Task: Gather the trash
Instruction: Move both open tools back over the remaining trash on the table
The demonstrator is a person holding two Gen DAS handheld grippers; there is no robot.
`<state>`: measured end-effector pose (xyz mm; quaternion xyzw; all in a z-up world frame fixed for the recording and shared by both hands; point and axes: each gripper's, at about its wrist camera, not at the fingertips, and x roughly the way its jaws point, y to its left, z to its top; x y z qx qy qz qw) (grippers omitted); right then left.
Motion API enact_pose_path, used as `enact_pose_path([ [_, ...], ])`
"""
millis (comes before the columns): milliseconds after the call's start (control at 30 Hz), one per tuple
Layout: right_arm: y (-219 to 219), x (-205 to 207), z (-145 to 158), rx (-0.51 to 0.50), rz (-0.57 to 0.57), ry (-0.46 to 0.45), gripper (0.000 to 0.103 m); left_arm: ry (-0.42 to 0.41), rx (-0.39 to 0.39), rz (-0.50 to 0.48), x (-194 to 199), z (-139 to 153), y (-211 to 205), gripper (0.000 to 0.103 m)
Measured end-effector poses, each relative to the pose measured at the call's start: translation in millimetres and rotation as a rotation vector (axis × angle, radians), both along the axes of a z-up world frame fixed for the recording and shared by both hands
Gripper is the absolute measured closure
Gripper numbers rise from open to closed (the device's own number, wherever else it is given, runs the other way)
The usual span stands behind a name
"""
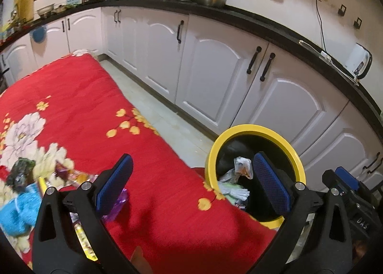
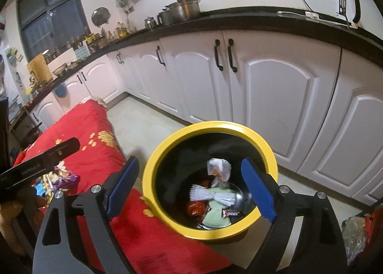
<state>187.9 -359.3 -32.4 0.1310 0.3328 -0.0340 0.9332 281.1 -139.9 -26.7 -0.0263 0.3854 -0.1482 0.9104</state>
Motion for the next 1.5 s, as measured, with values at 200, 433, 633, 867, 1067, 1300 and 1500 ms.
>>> enact_pose_path([
  [200, 19, -6, 13, -0.009, 0.042, -0.031, 0.019, -0.022, -0.009, 0.035, -13, 9, 24, 0.011],
  [433, 42, -9, 27, -0.015, 0.088, -0.055, 0.019, -0.051, -0.012, 0.074, -28, 19, 48, 0.011],
  [633, 63, -11, 34, -0.022, 0.135, -0.066, 0.019, -0.073, -0.017, 0.111, -37, 26, 71, 0.011],
  [867, 93, -11, 43, -0.034, 0.195, -0.082, 0.018, -0.094, -0.028, 0.153, -46, 34, 100, 0.011],
  [1067, 120, -11, 46, -0.046, 0.254, -0.084, 0.018, -0.102, -0.038, 0.198, -52, 36, 125, 0.01],
  [1300, 154, -9, 46, -0.057, 0.327, -0.077, 0.018, -0.103, -0.047, 0.256, -58, 35, 158, 0.011],
  [1500, 181, -5, 45, -0.066, 0.384, -0.07, 0.018, -0.096, -0.055, 0.318, -63, 31, 189, 0.01],
])
